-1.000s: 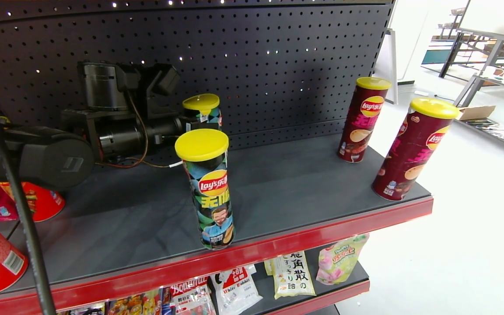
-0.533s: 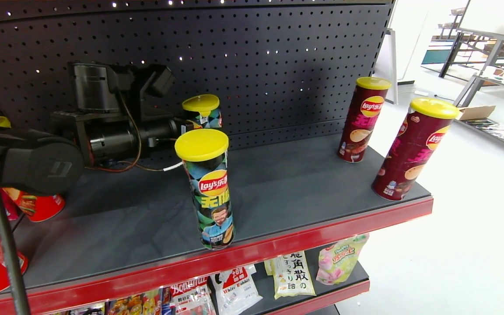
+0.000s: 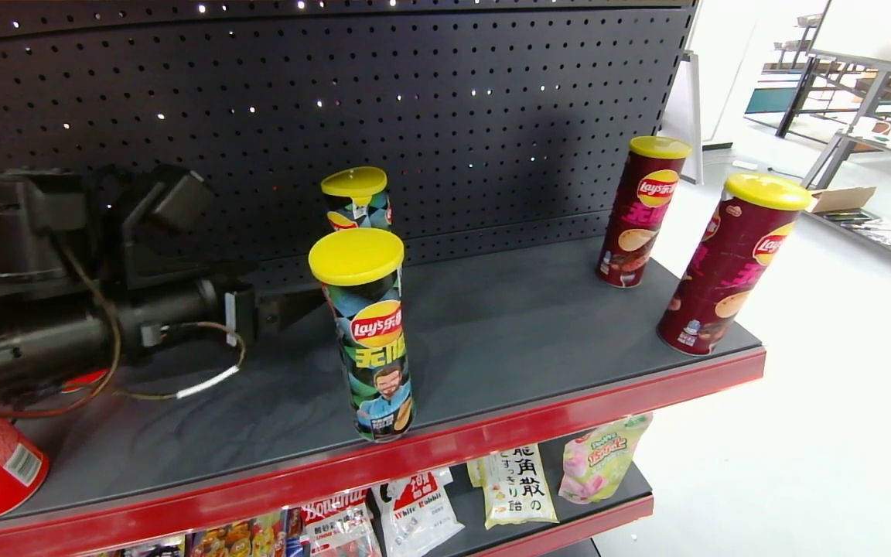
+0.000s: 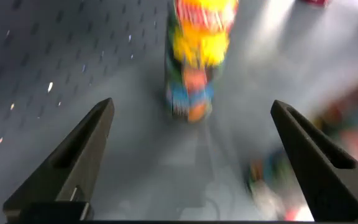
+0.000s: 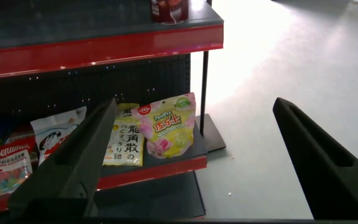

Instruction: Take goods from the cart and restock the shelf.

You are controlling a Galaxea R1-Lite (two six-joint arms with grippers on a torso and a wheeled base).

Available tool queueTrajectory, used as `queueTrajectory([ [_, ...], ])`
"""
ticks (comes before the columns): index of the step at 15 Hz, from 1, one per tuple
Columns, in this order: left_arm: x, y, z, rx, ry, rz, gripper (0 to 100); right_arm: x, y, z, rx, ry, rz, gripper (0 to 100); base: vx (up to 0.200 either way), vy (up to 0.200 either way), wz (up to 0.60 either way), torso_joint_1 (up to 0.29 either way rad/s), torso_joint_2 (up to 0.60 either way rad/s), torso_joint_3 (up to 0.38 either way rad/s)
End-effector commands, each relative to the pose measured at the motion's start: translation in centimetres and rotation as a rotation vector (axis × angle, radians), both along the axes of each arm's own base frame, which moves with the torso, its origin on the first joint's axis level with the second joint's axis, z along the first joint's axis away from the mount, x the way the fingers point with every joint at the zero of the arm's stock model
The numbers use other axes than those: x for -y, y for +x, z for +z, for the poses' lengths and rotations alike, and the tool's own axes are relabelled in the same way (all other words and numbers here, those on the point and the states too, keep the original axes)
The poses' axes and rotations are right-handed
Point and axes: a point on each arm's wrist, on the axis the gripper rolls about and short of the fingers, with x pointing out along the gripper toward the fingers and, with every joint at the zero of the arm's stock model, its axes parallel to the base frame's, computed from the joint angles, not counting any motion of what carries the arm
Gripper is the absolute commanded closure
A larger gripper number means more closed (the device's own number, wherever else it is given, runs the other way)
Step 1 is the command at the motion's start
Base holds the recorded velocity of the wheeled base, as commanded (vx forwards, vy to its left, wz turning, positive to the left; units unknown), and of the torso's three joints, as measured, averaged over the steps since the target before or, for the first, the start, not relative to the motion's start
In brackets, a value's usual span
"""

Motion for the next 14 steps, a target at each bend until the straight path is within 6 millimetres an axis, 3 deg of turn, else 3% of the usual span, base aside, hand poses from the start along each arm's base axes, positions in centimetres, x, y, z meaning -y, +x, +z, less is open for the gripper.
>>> queueTrajectory([
  [1, -3.5, -11.0, -0.7, 0.073, -0.015, 0.016, 0, 0.0, 0.0, 0.0, 0.000, 0.000, 0.001, 0, 0.000, 0.000, 0.00, 0.000, 0.00, 0.000],
  [5, -6.6, -21.7, -1.1, 0.164, -0.037, 0.056, 0, 0.0, 0.0, 0.0, 0.000, 0.000, 0.001, 0, 0.000, 0.000, 0.00, 0.000, 0.00, 0.000],
  [7, -8.0, -26.7, -2.3, 0.163, -0.015, 0.188, 0, 0.0, 0.0, 0.0, 0.000, 0.000, 0.001, 0, 0.000, 0.000, 0.00, 0.000, 0.00, 0.000],
  [10, -9.1, -28.9, -3.7, 0.217, 0.023, 0.484, 0, 0.0, 0.0, 0.0, 0.000, 0.000, 0.001, 0, 0.000, 0.000, 0.00, 0.000, 0.00, 0.000],
  [14, -9.1, -29.6, -5.0, 0.213, 0.001, 0.554, 0, 0.0, 0.0, 0.0, 0.000, 0.000, 0.002, 0, 0.000, 0.000, 0.00, 0.000, 0.00, 0.000],
])
